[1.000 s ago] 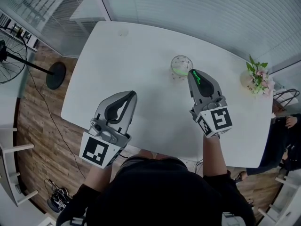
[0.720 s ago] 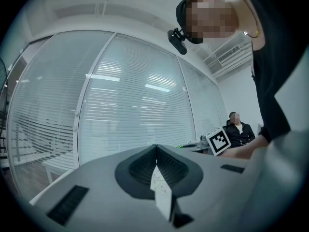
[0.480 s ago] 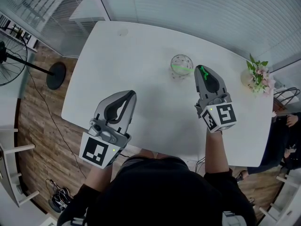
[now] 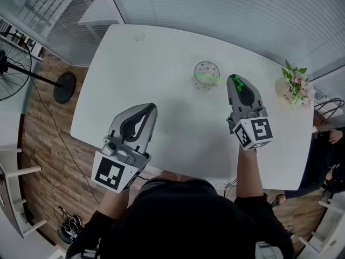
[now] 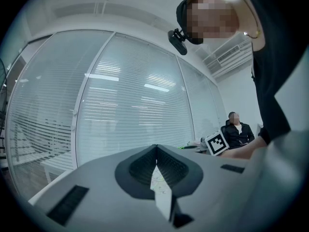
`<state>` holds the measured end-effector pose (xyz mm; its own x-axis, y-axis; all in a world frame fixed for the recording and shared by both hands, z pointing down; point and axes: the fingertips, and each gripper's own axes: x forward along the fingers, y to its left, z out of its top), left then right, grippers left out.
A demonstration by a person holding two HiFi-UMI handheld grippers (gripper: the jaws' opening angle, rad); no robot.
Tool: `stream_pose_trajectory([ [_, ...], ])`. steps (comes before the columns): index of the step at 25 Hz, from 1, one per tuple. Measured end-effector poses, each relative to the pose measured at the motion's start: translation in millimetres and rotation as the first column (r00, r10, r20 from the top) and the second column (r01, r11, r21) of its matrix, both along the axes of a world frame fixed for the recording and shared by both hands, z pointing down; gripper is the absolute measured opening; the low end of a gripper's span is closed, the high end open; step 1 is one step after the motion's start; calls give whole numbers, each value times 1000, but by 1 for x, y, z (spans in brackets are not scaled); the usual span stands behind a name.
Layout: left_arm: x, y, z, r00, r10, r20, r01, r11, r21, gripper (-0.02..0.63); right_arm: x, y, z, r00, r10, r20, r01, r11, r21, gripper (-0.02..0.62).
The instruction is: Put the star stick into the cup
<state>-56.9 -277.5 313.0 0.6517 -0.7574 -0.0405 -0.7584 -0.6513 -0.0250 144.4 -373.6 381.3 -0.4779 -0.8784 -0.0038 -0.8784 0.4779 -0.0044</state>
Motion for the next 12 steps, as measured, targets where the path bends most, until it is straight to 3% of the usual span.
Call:
stream_pose_trajectory([
  [12,8,3,-3,1000,19,10,-19,1000,6,14,16,4,13,1000,26,-13,-26,999,-19,38],
])
